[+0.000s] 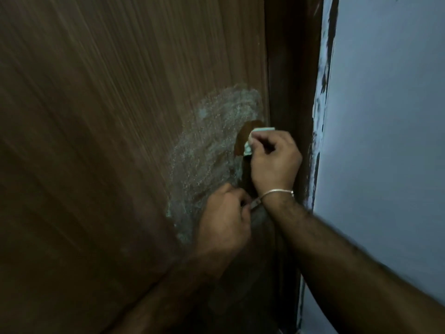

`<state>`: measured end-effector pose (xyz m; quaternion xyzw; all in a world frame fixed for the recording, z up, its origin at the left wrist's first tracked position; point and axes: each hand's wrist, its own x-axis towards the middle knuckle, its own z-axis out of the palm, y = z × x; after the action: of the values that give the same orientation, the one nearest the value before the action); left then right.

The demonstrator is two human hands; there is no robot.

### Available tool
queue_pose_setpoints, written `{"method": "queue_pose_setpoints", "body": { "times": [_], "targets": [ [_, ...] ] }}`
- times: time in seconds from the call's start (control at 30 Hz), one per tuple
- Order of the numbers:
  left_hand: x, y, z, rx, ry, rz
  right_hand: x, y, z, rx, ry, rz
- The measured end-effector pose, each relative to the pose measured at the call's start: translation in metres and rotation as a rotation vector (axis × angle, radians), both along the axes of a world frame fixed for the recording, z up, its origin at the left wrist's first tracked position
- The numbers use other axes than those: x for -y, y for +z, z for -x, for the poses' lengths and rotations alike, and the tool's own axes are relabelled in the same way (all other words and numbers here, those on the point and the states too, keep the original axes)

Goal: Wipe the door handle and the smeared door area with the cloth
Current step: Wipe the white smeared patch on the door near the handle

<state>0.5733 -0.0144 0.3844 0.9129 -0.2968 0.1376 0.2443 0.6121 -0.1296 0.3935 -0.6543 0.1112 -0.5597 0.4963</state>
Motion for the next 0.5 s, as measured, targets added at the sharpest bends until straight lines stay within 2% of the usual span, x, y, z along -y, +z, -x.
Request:
{"method": "queue_pose_setpoints", "body": {
  "times": [0.1, 0.17, 0.3, 0.4, 0.5],
  "targets": [
    [-0.003, 0.016, -0.004, 0.107, -0.010, -0.057, 0.000, 0.002, 0.000, 0.008, 0.028, 0.055],
    [-0.005, 0.035, -0.006, 0.284, -0.012, -0.083, -0.001, 0.000, 0.002, 0.004, 0.050, 0.094],
    [-0.003, 0.080, -0.017, 0.681, -0.030, -0.174, -0.002, 0.011, -0.006, 0.039, -0.002, -0.010],
    [-0.007, 0.104, -0.030, 0.753, -0.035, -0.311, -0.009, 0.005, 0.000, 0.034, 0.032, 0.063],
    [-0.017, 0.117, -0.044, 0.811, -0.021, -0.477, -0.004, 0.018, -0.001, 0.047, 0.001, 0.016]
  ]
}}
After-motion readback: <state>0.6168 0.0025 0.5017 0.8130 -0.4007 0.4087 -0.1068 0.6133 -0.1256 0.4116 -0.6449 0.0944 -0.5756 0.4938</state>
